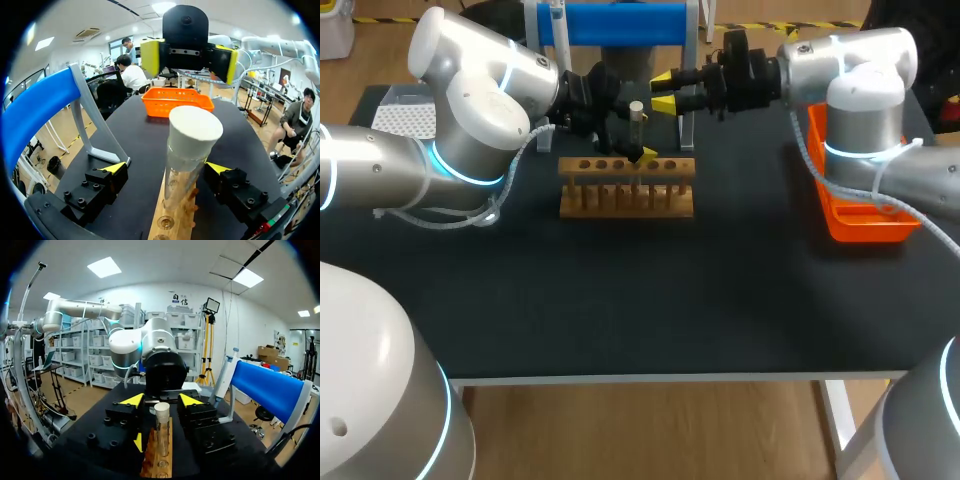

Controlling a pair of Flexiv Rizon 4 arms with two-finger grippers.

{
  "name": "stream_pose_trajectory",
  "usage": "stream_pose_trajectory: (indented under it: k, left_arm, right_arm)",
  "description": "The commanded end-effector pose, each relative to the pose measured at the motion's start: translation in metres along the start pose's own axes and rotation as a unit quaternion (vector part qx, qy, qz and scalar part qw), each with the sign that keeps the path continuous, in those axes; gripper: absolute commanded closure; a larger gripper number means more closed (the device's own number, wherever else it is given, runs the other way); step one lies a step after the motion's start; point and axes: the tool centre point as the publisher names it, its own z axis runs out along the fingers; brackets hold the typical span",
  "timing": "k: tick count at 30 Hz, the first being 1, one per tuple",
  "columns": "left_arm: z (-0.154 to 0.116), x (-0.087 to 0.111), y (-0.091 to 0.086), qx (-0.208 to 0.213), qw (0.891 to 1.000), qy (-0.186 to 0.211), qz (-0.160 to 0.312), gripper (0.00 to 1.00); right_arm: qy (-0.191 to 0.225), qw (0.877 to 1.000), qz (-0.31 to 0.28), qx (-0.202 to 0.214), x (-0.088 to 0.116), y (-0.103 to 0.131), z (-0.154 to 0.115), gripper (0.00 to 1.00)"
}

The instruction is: Invert the test tube, pick up the pipette, mount the tip to pipette, aspirate from beaker and dispense into the tube, eject the tip, return the pipette, and cap with the stopper.

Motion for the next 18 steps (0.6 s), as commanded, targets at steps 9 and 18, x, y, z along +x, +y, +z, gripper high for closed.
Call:
stream_pose_trajectory:
  k: [9,18]
  left_arm:
    - [0.001,-0.001,0.0,0.0,1.0,0.002,0.0,0.0]
    - [0.001,-0.001,0.0,0.0,1.0,0.002,0.0,0.0]
  right_arm:
    - [0.003,1.0,0.011,-0.009,-0.004,0.0,0.011,1.0]
    - [0.009,1.0,0.024,-0.017,0.0,-0.002,0.017,1.0]
